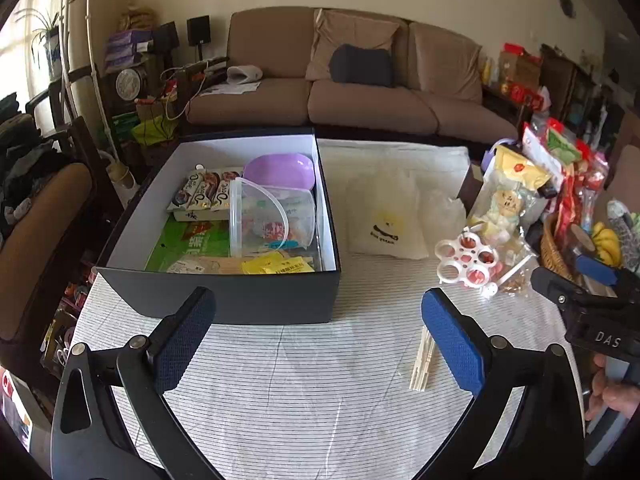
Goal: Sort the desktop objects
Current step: 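Move the left tool toward the bundle of white sticks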
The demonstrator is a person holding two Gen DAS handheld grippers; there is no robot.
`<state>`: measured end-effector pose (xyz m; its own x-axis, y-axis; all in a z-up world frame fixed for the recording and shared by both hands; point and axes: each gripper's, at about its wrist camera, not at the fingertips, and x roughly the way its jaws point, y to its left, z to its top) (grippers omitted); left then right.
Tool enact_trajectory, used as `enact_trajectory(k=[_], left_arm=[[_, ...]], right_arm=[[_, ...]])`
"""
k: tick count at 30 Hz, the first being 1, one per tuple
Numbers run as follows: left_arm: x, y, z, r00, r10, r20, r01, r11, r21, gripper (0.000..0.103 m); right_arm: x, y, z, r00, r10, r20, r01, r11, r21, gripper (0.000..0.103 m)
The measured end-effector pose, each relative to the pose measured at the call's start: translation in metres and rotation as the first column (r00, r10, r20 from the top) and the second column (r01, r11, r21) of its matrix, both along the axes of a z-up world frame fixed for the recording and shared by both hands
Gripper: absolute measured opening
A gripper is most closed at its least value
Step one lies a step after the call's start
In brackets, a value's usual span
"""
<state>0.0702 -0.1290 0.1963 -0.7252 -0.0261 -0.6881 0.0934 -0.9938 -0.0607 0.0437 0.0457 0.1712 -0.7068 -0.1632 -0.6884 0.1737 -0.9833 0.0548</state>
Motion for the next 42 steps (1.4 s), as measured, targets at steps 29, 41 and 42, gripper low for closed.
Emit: enact_trajectory(k=[29,41,42], left_arm=[[0.015,-0.021,-0.013,0.999,-0.029,0.043,0.029,1.0,-0.002,0.103],[-0.006,0.111,-0.119,0.961,-0.23,0.157,0.236,0.972,-0.021,0.101],[-0.011,0.117,-0.127,0.957,-0.234,0.17,0.243,0.97,-0.032,0.098]], right_arm=[[0.012,-0.032,0.011,0.996,0.095,0.001,-0.095,0.995,-0.029,0.103],[0.032,0.083,-0.02,1.0,-0.014,0.005,0.014,0.995,-0.099,0.102],[0.033,0.09,-0.024,1.0,-0.021,0.008,0.022,0.995,-0.102,0.102]])
